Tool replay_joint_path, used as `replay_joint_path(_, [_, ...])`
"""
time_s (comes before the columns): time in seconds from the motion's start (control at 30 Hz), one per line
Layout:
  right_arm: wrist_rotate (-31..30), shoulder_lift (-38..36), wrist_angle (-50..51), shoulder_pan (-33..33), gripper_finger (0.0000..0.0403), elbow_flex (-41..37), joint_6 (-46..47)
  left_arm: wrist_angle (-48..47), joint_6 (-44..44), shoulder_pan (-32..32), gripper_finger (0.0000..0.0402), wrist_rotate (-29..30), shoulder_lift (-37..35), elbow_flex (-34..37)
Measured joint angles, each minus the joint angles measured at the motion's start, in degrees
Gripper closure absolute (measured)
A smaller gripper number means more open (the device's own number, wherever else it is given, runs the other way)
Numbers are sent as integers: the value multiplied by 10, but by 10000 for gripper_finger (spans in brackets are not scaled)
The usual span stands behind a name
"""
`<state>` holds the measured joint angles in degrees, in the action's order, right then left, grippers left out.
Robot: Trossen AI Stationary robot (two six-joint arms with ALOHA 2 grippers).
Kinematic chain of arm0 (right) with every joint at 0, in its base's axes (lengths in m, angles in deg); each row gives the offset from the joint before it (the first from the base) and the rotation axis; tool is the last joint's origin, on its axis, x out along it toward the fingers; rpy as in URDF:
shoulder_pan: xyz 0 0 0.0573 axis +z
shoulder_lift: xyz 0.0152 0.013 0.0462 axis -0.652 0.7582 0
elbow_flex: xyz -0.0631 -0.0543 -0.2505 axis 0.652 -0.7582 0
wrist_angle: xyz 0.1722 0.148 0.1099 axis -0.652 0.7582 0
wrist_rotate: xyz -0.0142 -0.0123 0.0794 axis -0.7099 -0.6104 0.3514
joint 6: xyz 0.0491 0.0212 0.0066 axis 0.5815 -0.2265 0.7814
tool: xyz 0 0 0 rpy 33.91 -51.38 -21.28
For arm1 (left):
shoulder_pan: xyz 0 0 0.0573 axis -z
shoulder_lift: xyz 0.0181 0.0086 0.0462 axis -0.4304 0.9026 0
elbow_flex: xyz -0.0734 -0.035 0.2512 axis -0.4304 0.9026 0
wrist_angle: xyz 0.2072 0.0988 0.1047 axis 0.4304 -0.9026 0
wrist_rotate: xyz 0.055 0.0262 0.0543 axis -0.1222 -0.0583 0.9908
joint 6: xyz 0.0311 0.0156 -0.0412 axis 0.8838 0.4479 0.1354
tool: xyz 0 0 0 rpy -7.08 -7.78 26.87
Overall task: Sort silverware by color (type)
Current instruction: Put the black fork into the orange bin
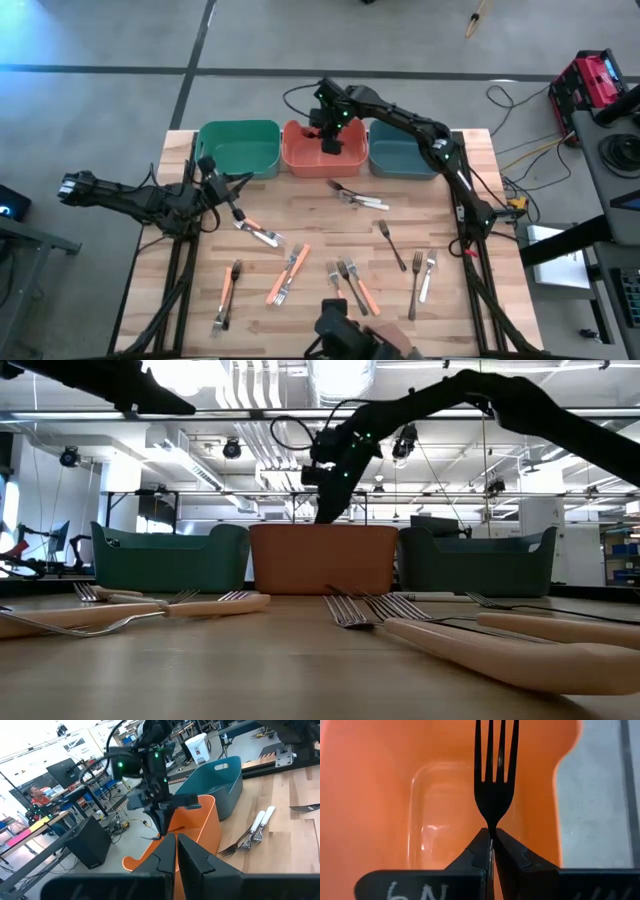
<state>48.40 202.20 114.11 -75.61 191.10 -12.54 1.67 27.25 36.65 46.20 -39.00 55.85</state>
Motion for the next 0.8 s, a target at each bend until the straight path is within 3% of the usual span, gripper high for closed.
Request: replay_joint_path(0.8, [-30, 28, 0, 0, 394, -1, 18, 0, 1, 0, 401, 1, 2, 0])
